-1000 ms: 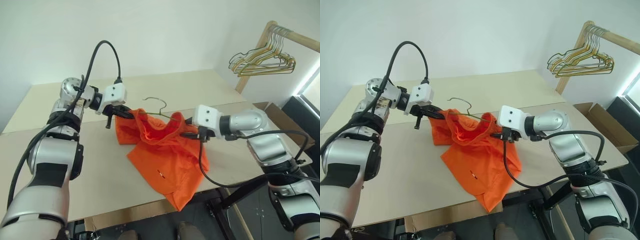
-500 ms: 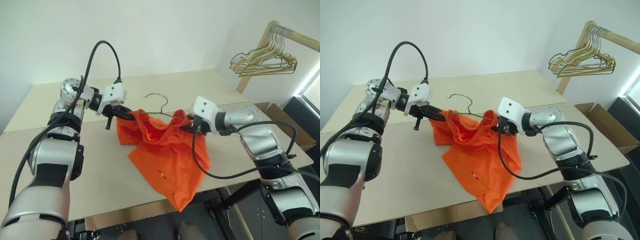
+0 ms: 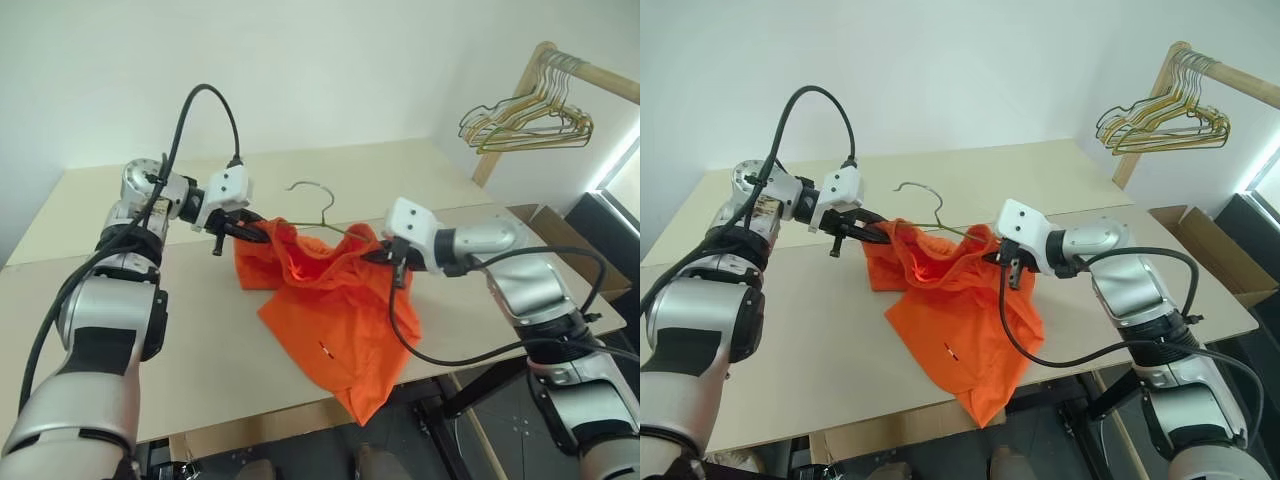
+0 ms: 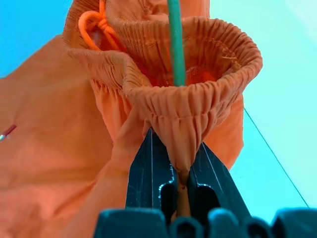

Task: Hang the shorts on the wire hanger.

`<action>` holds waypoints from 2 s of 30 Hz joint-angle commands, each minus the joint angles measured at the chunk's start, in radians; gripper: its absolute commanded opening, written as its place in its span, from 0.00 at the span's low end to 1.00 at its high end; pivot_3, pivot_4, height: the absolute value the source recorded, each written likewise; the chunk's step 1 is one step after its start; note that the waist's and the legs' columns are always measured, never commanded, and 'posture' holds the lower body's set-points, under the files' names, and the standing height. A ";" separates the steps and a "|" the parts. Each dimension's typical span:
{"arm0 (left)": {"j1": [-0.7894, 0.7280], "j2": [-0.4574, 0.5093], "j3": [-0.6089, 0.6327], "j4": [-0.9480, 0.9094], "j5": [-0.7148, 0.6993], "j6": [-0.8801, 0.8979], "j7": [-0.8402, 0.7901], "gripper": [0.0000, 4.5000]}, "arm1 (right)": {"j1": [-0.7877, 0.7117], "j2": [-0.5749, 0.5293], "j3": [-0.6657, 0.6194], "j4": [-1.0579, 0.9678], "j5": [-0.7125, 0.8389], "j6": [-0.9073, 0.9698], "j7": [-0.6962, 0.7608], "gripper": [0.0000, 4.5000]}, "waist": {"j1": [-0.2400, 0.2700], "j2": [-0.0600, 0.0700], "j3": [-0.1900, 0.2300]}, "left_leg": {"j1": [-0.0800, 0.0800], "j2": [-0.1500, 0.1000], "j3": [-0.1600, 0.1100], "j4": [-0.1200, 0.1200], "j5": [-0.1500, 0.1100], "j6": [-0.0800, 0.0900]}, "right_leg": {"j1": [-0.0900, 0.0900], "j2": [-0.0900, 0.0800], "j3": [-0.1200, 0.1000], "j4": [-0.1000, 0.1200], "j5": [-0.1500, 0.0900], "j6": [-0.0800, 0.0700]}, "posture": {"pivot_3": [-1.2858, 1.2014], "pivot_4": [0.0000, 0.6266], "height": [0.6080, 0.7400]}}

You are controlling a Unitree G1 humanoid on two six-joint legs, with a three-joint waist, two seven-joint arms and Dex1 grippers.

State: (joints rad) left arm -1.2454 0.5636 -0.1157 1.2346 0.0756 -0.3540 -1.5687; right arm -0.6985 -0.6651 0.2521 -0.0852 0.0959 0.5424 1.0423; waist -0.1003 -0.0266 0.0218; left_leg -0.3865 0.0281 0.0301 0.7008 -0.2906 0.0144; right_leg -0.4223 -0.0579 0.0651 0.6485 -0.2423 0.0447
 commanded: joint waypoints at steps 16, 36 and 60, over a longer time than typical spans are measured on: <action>-0.107 0.079 0.283 -0.046 -0.223 0.156 0.109 0.99 | 0.038 -0.243 -0.327 -0.053 0.197 0.278 -0.045 0.00 | -0.005 0.001 0.000 | 0.001 0.000 0.000 0.000 0.000 0.000 | 0.000 0.000 0.000 0.000 0.000 0.000 | 0.46 0.00 1.00; 0.419 -0.111 0.399 -1.014 -0.688 0.685 0.335 0.99 | -0.218 -0.041 -0.719 -0.035 -0.122 1.065 -0.907 0.00 | -0.060 0.011 -0.006 | 0.004 0.000 -0.003 -0.001 0.000 0.000 | 0.001 -0.002 0.006 0.000 0.000 0.000 | 0.44 0.00 1.00; 0.597 -0.187 0.392 -1.246 -0.822 0.757 0.619 0.99 | -0.579 -0.029 -0.865 1.020 -0.119 0.172 -1.388 0.00 | -0.131 0.019 -0.009 | 0.023 -0.004 -0.004 -0.008 0.001 -0.001 | 0.021 -0.003 0.008 -0.009 0.000 0.002 | 0.46 0.00 1.00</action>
State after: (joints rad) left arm -0.6462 0.3665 0.2827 0.0279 -0.7475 0.4155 -0.9591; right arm -1.2274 -0.6642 -0.6327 0.9043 -0.0449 0.7805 -0.3396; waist -0.2312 -0.0077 0.0128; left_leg -0.3638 0.0241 0.0264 0.6922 -0.2899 0.0132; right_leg -0.4013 -0.0612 0.0735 0.6393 -0.2421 0.0469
